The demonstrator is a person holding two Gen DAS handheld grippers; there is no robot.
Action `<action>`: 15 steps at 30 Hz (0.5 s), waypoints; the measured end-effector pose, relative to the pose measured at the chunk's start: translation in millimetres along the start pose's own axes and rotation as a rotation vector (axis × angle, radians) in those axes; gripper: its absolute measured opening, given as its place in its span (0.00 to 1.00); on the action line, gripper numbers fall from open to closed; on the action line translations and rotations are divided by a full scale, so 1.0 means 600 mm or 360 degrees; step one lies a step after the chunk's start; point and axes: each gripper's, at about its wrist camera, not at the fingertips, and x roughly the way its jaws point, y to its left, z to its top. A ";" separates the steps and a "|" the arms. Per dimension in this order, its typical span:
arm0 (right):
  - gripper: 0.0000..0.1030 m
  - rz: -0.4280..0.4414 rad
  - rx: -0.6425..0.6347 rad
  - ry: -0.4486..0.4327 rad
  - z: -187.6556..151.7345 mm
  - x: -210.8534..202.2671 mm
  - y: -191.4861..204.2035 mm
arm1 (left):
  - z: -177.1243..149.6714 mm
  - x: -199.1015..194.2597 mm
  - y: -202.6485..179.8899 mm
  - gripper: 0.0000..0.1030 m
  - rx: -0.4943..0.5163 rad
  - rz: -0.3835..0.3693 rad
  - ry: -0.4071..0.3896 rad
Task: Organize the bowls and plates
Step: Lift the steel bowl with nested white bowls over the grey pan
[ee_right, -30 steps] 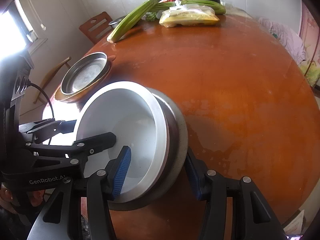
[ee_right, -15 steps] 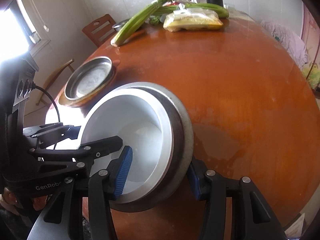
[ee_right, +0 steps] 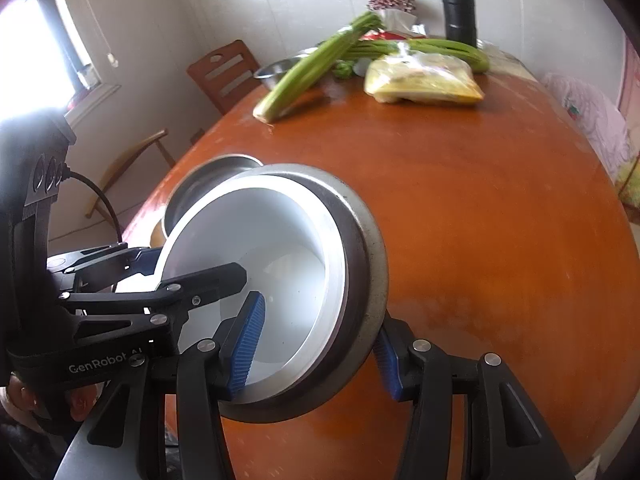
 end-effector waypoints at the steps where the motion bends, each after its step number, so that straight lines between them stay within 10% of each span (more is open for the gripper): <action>1: 0.52 0.0005 -0.0013 -0.0004 0.008 0.003 0.008 | 0.005 -0.004 0.007 0.48 -0.0005 0.0004 -0.0012; 15: 0.52 0.0086 -0.0143 0.0020 0.125 0.081 0.092 | 0.058 -0.024 0.140 0.48 -0.0164 0.0078 -0.0070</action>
